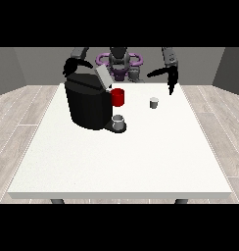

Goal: Insert the coffee pod into the coffee machine and close the lid

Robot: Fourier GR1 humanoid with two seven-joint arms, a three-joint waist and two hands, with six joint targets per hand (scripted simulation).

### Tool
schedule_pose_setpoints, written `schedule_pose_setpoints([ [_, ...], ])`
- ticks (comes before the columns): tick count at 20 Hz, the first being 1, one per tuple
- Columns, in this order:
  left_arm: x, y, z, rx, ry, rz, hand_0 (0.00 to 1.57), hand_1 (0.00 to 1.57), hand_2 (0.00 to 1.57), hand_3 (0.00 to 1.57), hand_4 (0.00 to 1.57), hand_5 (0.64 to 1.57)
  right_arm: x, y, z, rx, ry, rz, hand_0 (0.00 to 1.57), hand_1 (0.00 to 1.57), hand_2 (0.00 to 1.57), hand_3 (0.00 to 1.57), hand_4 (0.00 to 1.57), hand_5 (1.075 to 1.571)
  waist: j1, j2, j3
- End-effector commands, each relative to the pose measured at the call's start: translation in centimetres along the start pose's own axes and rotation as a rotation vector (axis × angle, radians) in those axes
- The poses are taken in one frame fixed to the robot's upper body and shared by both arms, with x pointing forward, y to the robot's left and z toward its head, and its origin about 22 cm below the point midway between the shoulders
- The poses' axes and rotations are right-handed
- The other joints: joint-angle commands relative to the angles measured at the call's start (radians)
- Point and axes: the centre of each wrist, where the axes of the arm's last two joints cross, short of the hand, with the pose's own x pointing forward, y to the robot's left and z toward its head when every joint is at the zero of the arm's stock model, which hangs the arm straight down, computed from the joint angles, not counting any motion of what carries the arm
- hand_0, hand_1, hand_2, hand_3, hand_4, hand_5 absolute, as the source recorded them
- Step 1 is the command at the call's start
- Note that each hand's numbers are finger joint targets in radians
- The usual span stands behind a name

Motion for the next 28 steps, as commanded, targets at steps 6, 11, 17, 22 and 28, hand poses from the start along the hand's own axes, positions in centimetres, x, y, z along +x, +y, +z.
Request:
schedule_pose_setpoints([
  [6,-0.5,0.8,-3.5,0.008,0.084,-0.077,0.00,0.00,0.00,0.00,0.00,1.571,0.7,1.4,-2.2,-0.008,0.016,0.015,0.00,0.00,0.00,0.00,0.40,1.571,-0.002,0.060,0.0001],
  [11,-2.2,-3.0,-3.2,-0.062,0.132,-0.177,0.00,0.00,0.00,0.00,0.00,1.571,-0.9,0.6,-2.1,-0.017,0.084,0.038,0.00,0.00,0.00,0.00,0.39,1.571,0.006,0.029,0.0002],
  [17,-3.0,-0.5,-4.0,-0.079,0.151,-0.233,0.22,0.22,0.53,0.22,0.00,1.571,-0.1,-0.9,-3.7,-0.019,0.095,0.063,0.00,0.00,0.00,0.00,0.42,1.571,0.007,0.043,0.0000],
  [22,-4.3,-2.9,-3.7,-0.102,0.243,-0.295,0.76,0.76,0.82,0.51,0.00,1.571,-1.5,-0.9,-3.3,-0.053,0.143,0.077,0.00,0.00,0.00,0.00,0.43,1.571,0.024,-0.002,0.0002],
  [28,-3.6,-2.4,-4.8,-0.102,0.199,-0.465,0.57,0.57,0.70,0.41,0.00,1.571,-1.5,0.3,-3.7,-0.025,0.110,0.072,0.00,0.00,0.00,0.00,0.45,1.571,-0.001,0.041,0.0002],
])
